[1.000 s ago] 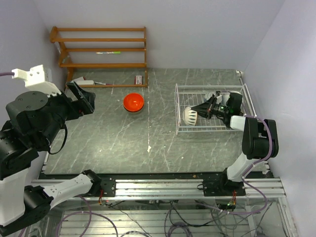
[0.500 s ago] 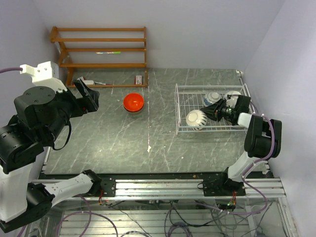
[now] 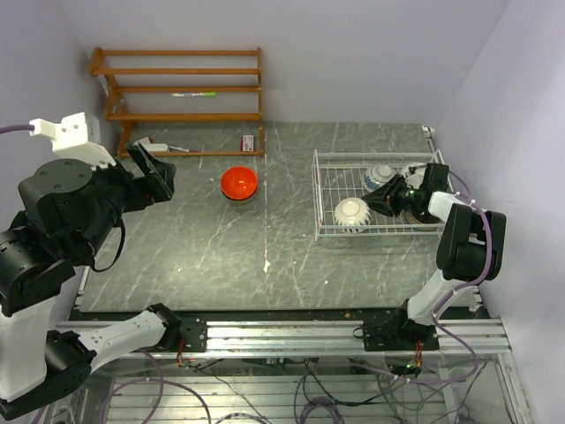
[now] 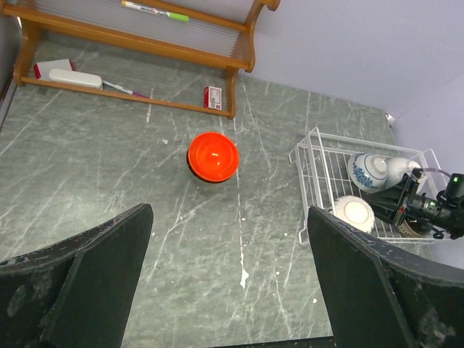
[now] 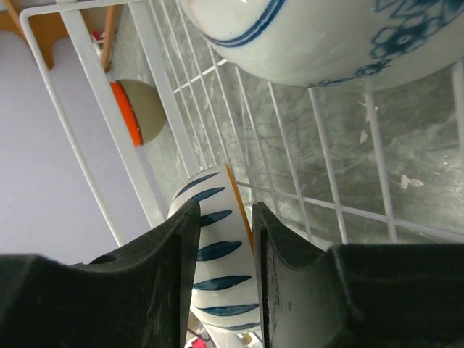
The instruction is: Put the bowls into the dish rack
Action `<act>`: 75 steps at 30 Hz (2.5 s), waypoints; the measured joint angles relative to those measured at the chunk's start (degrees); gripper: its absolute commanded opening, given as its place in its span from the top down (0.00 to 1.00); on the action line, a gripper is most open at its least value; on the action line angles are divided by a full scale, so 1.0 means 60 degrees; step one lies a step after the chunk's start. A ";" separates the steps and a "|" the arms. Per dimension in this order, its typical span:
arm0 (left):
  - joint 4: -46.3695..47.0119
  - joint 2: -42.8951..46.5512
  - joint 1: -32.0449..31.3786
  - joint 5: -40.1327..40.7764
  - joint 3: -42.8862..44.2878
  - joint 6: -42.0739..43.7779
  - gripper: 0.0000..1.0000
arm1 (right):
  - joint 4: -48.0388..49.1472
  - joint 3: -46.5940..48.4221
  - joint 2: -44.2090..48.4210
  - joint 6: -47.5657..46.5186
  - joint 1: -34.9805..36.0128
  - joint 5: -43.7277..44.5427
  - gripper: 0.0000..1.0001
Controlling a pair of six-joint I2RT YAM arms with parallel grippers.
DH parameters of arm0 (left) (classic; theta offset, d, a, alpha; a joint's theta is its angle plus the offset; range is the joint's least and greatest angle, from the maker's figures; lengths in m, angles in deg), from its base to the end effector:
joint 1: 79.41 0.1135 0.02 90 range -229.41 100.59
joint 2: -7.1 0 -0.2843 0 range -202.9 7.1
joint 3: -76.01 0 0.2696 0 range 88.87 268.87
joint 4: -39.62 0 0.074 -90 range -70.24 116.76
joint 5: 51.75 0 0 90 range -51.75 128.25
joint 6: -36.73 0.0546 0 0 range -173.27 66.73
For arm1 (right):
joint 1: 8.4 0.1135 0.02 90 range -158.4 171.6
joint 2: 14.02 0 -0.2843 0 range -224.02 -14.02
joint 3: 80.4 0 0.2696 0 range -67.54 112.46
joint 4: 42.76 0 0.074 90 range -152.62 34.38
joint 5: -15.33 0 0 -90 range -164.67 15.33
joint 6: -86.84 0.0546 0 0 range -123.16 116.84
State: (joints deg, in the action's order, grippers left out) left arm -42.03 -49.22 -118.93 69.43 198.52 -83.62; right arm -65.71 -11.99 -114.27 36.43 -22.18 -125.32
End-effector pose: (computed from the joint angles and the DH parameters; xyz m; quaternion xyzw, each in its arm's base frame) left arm 0.0855 -0.0339 0.5646 -0.1010 0.7771 -0.1587 0.6007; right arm 0.3619 -0.0453 0.1623 0.2713 0.8279 0.4585 0.1754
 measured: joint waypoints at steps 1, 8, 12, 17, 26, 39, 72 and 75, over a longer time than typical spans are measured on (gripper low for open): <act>-0.0004 0.0029 0.0000 0.0004 0.0000 -0.0004 0.01 | -0.0186 0.0080 0.0000 -0.0095 -0.0004 0.0127 0.65; -0.0004 0.0164 0.0000 0.0004 0.0000 -0.0004 0.01 | -0.1279 0.0838 0.0004 -0.0732 -0.0007 0.0918 0.62; -0.0007 0.0226 0.0000 0.0004 0.0000 -0.0004 0.01 | -0.1854 0.1147 0.0084 -0.1045 -0.0007 0.1359 0.61; -0.0011 0.0353 0.0000 0.0004 -0.0004 -0.0007 0.01 | -0.3045 0.1770 0.0557 -0.1617 0.0098 0.2255 0.57; 0.0004 0.0463 0.0000 -0.0051 -0.0262 -0.0011 0.01 | -0.5431 0.4266 0.1249 -0.2623 0.3173 0.5901 0.33; 0.0004 0.0714 -0.0004 -0.0106 -0.0561 -0.0113 0.01 | -0.7446 0.4575 0.1115 -0.2896 0.5308 0.9395 0.00; 0.0350 0.1730 -0.0004 -0.0226 -0.2025 -0.0153 0.01 | -0.6976 0.3053 0.0412 -0.2645 0.3927 1.1012 0.00; 0.0350 0.1872 -0.0004 -0.0157 -0.2186 -0.0069 0.01 | -0.6972 0.3053 0.0412 -0.2590 0.3694 1.1143 0.00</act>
State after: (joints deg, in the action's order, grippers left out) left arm -39.94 -37.98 -118.96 68.49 185.40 -84.04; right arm -107.54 6.32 -111.80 20.89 -0.01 -58.46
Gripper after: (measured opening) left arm 0.993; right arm 0.996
